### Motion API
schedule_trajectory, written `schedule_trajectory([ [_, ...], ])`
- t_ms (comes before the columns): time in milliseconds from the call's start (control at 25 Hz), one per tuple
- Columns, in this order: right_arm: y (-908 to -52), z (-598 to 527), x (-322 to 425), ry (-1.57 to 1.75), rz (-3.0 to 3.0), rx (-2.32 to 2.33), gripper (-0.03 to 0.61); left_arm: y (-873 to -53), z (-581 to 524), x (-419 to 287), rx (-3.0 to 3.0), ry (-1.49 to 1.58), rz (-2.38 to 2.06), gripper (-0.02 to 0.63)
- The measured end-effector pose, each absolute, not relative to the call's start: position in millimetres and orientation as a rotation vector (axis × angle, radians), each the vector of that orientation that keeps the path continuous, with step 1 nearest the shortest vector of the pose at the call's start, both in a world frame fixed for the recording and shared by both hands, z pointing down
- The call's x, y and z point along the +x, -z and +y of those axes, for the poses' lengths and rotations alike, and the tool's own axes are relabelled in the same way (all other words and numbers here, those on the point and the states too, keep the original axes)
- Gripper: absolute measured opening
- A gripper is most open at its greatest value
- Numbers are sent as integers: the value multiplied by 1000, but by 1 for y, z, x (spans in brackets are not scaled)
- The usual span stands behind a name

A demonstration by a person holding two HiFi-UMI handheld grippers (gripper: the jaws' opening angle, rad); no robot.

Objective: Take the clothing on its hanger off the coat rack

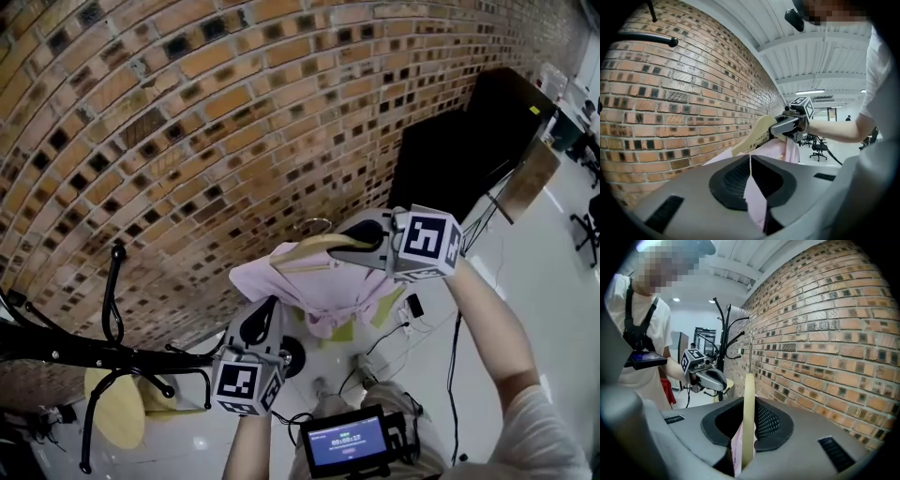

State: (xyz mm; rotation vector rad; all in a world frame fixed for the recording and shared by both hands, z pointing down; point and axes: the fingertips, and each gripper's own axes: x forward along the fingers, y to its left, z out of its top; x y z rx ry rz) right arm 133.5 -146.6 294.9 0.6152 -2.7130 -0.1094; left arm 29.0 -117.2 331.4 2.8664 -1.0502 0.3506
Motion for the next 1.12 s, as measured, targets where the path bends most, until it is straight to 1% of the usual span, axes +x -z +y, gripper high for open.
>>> schedule_trajectory([
  [360, -298, -177, 147, 133, -2739, 585, 41, -337, -135, 39, 2818, -343, -1133, 21],
  [1120, -342, -234, 189, 162, -2717, 544, 41, -361, -170, 62, 2716, -380, -1291, 21],
])
